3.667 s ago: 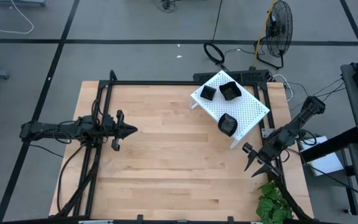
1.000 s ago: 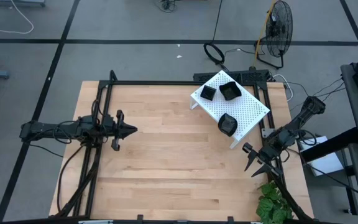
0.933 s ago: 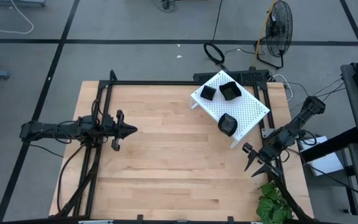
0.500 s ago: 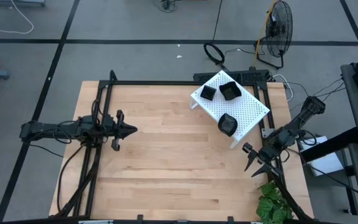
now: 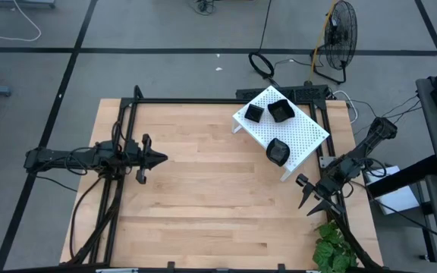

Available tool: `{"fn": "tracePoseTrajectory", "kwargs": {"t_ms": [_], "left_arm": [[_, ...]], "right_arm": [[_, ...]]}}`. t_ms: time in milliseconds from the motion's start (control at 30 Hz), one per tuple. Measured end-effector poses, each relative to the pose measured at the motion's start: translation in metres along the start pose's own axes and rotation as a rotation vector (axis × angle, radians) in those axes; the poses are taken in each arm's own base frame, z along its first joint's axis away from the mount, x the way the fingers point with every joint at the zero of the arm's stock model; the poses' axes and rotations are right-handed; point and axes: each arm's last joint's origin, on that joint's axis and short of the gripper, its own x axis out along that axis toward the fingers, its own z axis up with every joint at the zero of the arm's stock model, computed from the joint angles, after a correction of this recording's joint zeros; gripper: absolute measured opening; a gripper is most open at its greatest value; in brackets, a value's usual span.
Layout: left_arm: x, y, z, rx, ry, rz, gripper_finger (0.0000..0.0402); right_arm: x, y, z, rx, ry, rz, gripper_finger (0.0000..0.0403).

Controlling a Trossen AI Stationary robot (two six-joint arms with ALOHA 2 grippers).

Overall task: Pick & Place Mini shaped plates
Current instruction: Return to Home Position

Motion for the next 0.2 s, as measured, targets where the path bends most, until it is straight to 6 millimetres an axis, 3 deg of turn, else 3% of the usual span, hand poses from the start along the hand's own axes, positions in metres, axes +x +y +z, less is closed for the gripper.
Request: {"fn": "tracePoseTrajectory", "kwargs": {"t_ms": [200], "left_arm": [[0.0000, 0.0000, 0.0000, 0.000, 0.000, 0.000, 0.0031]], "right_arm": [[0.0000, 0.0000, 0.0000, 0.000, 0.000, 0.000, 0.0142]]}}
